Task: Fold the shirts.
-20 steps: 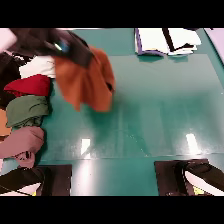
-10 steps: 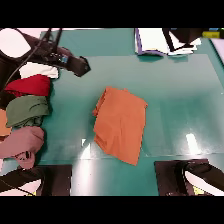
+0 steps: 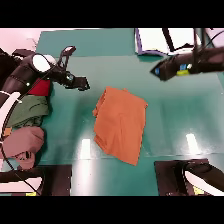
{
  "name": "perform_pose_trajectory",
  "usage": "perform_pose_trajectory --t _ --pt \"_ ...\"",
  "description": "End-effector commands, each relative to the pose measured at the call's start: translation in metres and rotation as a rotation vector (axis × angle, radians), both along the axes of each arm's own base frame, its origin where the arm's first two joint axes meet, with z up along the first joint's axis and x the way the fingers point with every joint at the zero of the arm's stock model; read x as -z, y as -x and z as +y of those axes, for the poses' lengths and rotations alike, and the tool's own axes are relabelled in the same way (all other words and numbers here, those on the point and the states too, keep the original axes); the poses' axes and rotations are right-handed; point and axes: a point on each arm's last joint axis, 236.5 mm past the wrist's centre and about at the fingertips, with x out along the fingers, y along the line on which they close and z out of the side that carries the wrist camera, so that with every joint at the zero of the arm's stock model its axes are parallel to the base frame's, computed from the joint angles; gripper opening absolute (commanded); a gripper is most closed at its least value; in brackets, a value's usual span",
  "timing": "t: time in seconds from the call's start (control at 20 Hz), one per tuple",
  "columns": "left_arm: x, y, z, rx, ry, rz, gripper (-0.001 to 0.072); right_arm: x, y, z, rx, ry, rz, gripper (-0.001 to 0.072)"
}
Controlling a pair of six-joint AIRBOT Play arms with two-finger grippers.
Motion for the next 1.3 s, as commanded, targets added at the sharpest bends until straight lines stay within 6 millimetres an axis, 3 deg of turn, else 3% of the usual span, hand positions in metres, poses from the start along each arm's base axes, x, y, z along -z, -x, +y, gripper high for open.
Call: perform_pose_trajectory --t 0.0,0.05,0.1,0.15,0.35,0.5,0.6,0.65,0.7,0.75,0.85,1.05,1.25 --pt "0.015 -0.007 -0.003 -0.029 0.028 0.017 0.0570 0.090 0.037 -0.029 0.090 0.026 0.270 0.0347" --pt "0.015 -0.008 -0.003 -0.030 0.028 0.015 0.0570 0.117 0.050 -0.041 0.122 0.034 0.343 0.0393" --pt "0.015 -0.008 -0.003 -0.031 0.031 0.015 0.0570 0.146 0.065 -0.051 0.160 0.029 0.428 0.0565" --pt "0.014 -0.008 -0.003 -0.031 0.032 0.014 0.0570 0.169 0.081 -0.052 0.181 0.003 0.513 0.0576" --pt "0.014 -0.009 -0.003 -0.027 0.031 0.008 0.0570 0.235 0.127 -0.021 0.194 -0.106 0.752 0.0546" --pt "0.015 -0.009 -0.003 -0.027 0.031 0.009 0.0570 0.261 0.140 0.010 0.139 -0.100 0.812 0.0545" --pt "0.015 -0.009 -0.003 -0.027 0.031 0.010 0.0570 0.273 0.141 0.024 0.116 -0.080 0.804 0.0463" --pt "0.015 -0.009 -0.003 -0.027 0.031 0.011 0.0570 0.276 0.139 0.028 0.109 -0.072 0.791 0.0424" --pt "0.016 -0.009 -0.005 -0.028 0.036 0.016 0.0570 0.277 0.138 0.030 0.103 -0.067 0.778 0.0336" --pt "0.019 -0.009 -0.006 -0.028 0.039 0.024 0.0570 0.275 0.137 0.032 0.090 -0.066 0.759 0.0172" --pt "0.030 -0.009 -0.012 -0.019 0.053 0.047 0.0570 0.260 0.129 0.030 0.073 -0.081 0.692 0.0015" --pt "0.064 -0.011 -0.038 0.010 0.121 0.106 0.0570 0.220 0.110 0.013 0.131 -0.152 0.577 0.0015" --pt "0.103 -0.002 -0.063 0.062 0.125 0.161 0.0570 0.203 0.103 0.003 0.167 -0.182 0.521 0.0015"
